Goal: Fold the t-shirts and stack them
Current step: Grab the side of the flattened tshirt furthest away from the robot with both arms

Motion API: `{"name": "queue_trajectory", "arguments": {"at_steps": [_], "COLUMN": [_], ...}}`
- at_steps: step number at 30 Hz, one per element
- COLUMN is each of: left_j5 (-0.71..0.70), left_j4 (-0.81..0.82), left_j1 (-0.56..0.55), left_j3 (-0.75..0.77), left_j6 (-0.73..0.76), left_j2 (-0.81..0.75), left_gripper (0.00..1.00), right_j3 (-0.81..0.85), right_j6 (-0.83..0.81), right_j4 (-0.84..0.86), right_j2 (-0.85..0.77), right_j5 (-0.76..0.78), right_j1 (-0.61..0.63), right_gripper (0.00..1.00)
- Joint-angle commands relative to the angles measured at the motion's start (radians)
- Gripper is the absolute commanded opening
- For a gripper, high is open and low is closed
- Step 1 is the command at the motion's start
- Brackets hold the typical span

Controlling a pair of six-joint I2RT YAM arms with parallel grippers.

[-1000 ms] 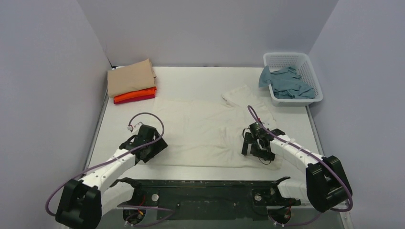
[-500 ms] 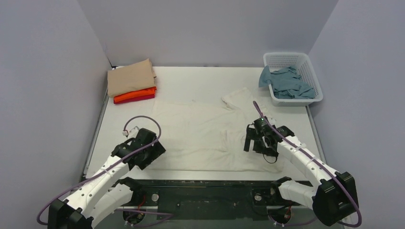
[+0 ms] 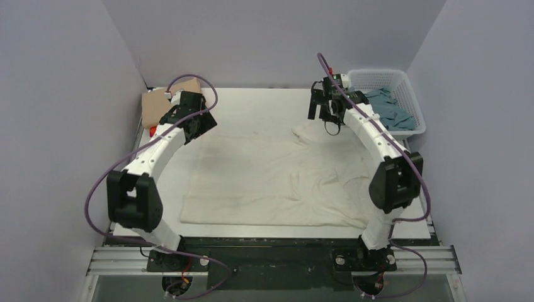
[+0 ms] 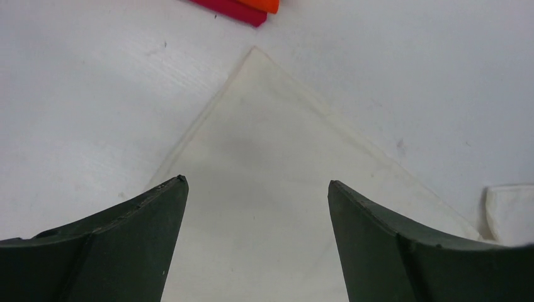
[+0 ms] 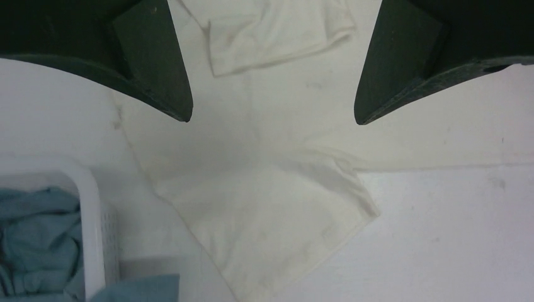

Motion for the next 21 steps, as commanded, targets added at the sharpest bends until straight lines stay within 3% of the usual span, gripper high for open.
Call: {"name": "queue_trajectory", "arguments": {"at_steps": [1,5,10,21], "left_j5": [0.015,0.029,0.025,0.045], "left_j4": [0.029,-0.022,-0.057,-0.074], "left_j1": [0.058,0.097,0.114,0.123], "left_j3": [0.202,0.413,0.543,0.603], "left_j6": [0.147,0.186,0.206,0.165], "left_j2": [0.244,0.448,0.634,0.770], "left_gripper": [0.92,0.89,0.83,0.72], "right_j3": [0.260,0.506,0.709,0.698], "right_j6": [-0.013,-0.017,-0.044,0.012], "right_j4": [-0.060,-0.085,-0.073,-0.057], "right_j2": [0.247,0.464,0.678,0.803], "right_j5": [-0.035,-0.019,0.002,-0.007], "right_j1": [-0.050,-0.071,-0.079,-0.103], "right_gripper": [0.95,0.94,0.93,0.91]}}
